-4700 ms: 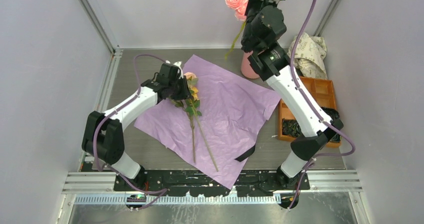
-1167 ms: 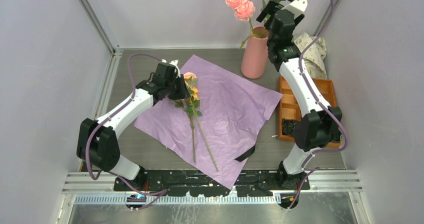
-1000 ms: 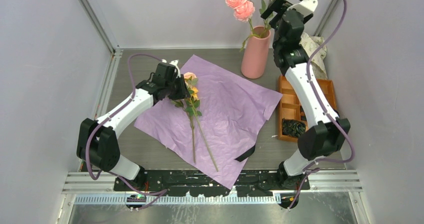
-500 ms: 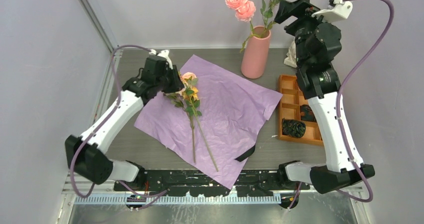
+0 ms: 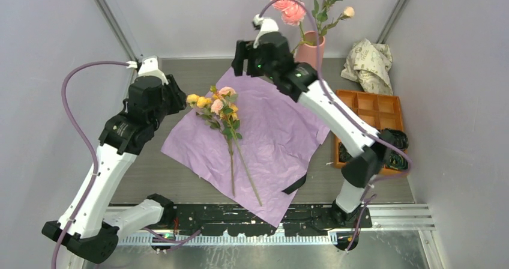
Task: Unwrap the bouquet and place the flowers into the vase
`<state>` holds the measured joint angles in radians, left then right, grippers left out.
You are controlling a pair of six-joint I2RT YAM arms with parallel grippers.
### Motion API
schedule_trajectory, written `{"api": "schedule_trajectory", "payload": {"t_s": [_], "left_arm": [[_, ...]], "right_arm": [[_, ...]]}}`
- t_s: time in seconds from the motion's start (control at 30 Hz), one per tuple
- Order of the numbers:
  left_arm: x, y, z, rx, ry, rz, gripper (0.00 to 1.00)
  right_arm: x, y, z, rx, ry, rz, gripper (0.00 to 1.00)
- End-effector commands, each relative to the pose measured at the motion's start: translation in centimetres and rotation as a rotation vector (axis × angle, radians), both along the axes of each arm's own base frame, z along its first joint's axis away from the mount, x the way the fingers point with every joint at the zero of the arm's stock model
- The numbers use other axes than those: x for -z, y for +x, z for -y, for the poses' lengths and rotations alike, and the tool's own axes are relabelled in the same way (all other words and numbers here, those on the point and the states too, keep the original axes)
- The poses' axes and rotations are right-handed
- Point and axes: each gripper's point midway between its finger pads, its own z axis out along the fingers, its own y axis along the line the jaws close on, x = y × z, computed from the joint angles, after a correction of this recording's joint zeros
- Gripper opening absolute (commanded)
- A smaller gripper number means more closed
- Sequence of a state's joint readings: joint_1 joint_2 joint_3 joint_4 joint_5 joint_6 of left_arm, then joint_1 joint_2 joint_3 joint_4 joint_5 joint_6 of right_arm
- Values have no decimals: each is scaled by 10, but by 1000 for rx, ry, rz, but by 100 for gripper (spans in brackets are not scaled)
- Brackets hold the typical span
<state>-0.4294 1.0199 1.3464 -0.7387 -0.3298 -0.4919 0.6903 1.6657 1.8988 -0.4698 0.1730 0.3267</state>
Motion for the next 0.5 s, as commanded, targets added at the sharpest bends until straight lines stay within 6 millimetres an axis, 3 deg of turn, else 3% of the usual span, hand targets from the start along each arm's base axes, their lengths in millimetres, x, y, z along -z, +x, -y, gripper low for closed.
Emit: {"api": "schedule_trajectory", "payload": {"t_s": [0.0, 0.23, 0.33, 0.47], "left_arm": [[3, -10, -26, -99, 53, -4, 39], [3, -14, -33, -120, 70, -2, 42], [11, -12, -32, -118, 79, -22, 42], [19, -10, -28, -107, 78, -44, 42]], "right_arm": [[76, 10, -23, -22, -65, -232, 77], [203, 1, -78, -112, -286, -500, 64], [234, -12, -98, -149, -350, -520, 63], [254, -16, -104, -155, -384, -541, 60]]}}
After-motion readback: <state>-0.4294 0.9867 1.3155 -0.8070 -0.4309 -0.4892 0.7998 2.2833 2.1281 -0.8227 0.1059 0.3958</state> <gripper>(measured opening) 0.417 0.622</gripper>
